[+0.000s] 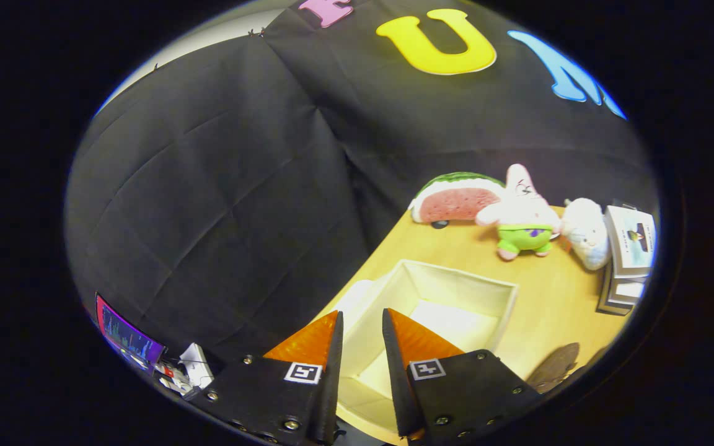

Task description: Open the storage box then place both shoes into the box .Put the left shoe in first, then the right shoe, with the right side of both shoes facing outward in a uniform manner.

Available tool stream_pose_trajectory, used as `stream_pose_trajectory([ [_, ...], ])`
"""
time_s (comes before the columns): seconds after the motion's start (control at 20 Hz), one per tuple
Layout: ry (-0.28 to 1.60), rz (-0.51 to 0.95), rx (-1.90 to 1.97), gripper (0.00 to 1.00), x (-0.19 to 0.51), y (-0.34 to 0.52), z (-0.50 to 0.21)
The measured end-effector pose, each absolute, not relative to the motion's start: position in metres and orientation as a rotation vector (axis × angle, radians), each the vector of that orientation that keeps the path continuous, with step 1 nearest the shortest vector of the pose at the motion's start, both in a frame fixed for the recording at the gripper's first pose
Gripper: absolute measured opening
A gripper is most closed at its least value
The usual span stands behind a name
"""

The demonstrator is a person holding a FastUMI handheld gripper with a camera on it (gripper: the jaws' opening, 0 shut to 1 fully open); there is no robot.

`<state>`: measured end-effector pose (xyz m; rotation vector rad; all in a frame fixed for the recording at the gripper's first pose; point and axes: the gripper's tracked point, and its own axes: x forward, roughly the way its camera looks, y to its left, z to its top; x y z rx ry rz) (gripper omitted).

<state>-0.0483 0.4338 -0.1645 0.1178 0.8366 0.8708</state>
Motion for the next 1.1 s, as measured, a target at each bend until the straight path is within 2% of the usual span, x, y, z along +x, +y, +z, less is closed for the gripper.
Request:
stream_pose_trajectory([
  [0.7, 0.834, 0.627, 0.115, 0.37, -0.020, 0.276, -0.204],
  [1.1, 0.907, 0.534, 0.023, 0.37, -0.044, 0.210, -0.252],
])
